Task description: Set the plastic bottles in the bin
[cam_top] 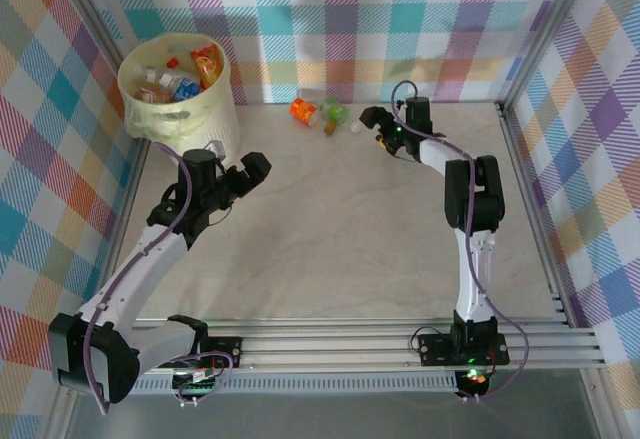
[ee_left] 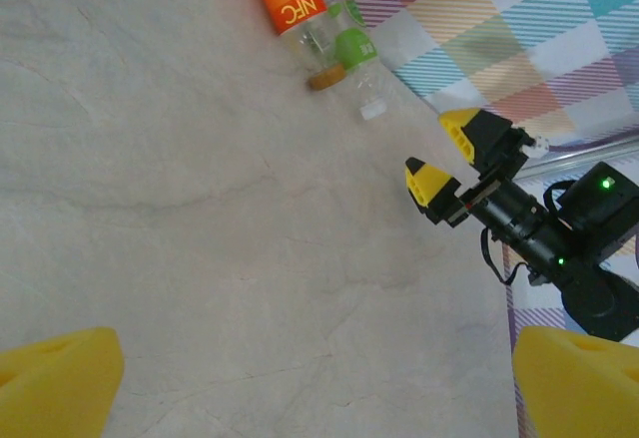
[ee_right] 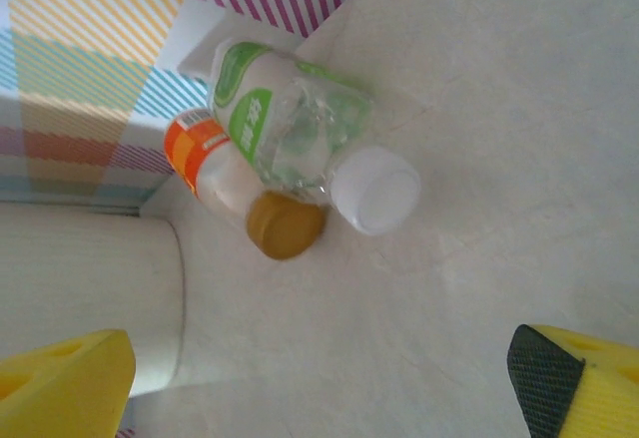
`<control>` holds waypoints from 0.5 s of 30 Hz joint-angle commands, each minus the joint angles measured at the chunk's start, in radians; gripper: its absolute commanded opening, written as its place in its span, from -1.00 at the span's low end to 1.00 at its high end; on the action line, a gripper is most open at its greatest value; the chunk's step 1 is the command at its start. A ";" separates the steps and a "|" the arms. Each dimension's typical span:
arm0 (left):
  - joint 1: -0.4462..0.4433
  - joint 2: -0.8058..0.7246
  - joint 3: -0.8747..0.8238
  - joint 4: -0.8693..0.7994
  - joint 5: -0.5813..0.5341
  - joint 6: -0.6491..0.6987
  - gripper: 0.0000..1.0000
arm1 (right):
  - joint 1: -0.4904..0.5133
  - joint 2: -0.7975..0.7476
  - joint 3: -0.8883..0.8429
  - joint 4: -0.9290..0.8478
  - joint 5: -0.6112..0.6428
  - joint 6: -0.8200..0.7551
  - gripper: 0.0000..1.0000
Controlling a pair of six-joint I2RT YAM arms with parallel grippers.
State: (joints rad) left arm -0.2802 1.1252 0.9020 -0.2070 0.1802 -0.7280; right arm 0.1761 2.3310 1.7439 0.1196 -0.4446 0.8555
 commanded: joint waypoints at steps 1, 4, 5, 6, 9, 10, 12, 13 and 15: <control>-0.010 0.017 -0.019 0.043 -0.011 -0.021 1.00 | 0.005 0.075 0.133 -0.081 -0.044 0.115 0.87; -0.010 0.028 -0.022 0.042 -0.018 -0.028 1.00 | 0.006 0.157 0.236 -0.121 -0.050 0.157 0.80; -0.010 0.031 -0.023 0.048 -0.020 -0.032 1.00 | 0.007 0.180 0.262 -0.119 -0.054 0.165 0.76; -0.010 0.031 -0.027 0.054 -0.022 -0.039 1.00 | 0.008 0.200 0.286 -0.118 -0.058 0.168 0.74; -0.010 0.031 -0.036 0.073 -0.033 -0.051 1.00 | 0.009 0.236 0.333 -0.115 -0.054 0.174 0.73; -0.010 0.030 -0.038 0.073 -0.036 -0.056 1.00 | 0.010 0.244 0.341 -0.107 -0.054 0.177 0.73; -0.011 0.030 -0.036 0.069 -0.038 -0.052 1.00 | 0.013 0.262 0.362 -0.080 -0.072 0.184 0.72; -0.011 0.031 -0.036 0.064 -0.038 -0.047 1.00 | 0.013 0.270 0.373 -0.075 -0.080 0.188 0.72; -0.010 0.031 -0.035 0.050 -0.045 -0.041 1.00 | 0.017 0.287 0.397 -0.079 -0.089 0.189 0.71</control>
State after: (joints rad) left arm -0.2810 1.1568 0.8738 -0.1730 0.1562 -0.7704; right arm 0.1768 2.5801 2.0880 0.0322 -0.4946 1.0210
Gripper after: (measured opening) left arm 0.998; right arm 0.856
